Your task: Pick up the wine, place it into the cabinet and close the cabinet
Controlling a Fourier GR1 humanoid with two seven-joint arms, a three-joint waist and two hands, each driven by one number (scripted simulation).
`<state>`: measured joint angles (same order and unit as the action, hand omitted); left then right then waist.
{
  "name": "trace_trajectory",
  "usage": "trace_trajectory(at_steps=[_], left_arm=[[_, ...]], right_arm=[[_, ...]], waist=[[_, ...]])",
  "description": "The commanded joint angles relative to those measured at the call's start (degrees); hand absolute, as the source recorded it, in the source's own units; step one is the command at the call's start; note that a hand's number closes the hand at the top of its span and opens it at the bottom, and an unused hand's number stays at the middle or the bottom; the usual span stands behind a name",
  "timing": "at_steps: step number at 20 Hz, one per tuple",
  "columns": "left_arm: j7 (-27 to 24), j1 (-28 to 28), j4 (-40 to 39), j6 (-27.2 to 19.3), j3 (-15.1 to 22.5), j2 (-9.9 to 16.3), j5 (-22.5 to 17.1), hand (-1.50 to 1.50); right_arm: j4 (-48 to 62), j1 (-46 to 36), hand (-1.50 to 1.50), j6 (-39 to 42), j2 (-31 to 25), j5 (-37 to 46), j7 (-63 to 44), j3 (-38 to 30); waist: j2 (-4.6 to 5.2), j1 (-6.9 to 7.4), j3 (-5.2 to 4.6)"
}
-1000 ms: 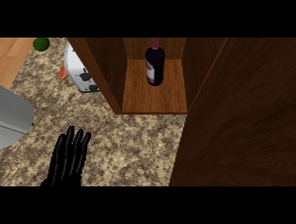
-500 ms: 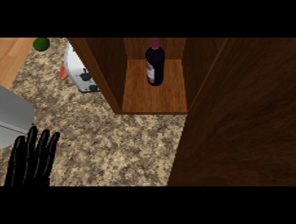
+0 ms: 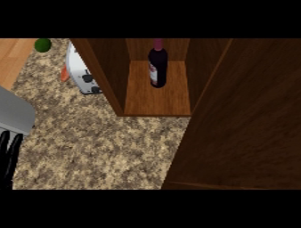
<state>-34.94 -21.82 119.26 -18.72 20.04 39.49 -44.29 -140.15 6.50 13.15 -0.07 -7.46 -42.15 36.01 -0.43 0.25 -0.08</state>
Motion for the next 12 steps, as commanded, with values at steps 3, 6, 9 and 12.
trace_trajectory(at_steps=[3, 6, 9, 12], left_arm=[[2.8, -2.8, 1.3, 5.0, -8.6, 4.4, -4.7, -1.5], [2.4, -2.4, -2.7, 9.1, -11.1, 4.0, -6.6, -1.5], [2.6, -4.3, -1.2, 8.9, -10.9, 4.6, -5.4, -1.5], [3.2, -4.6, -0.7, 10.2, -13.2, 5.5, -6.5, -1.5]], right_arm=[[-8.1, -1.9, 1.5, -6.8, 0.1, 7.5, -3.1, 13.7], [-5.4, -5.0, 1.5, -12.2, 0.0, 8.6, -2.6, 16.8], [-3.0, -5.2, 1.5, -15.2, 0.0, 11.6, -0.2, 21.0], [-2.9, -6.9, 1.5, -17.4, -0.1, 13.4, 0.2, 21.0]], waist=[[-0.15, 0.0, -0.02], [0.01, 0.01, -0.06], [-0.36, 0.12, -0.11], [-0.37, 0.13, -0.12]])
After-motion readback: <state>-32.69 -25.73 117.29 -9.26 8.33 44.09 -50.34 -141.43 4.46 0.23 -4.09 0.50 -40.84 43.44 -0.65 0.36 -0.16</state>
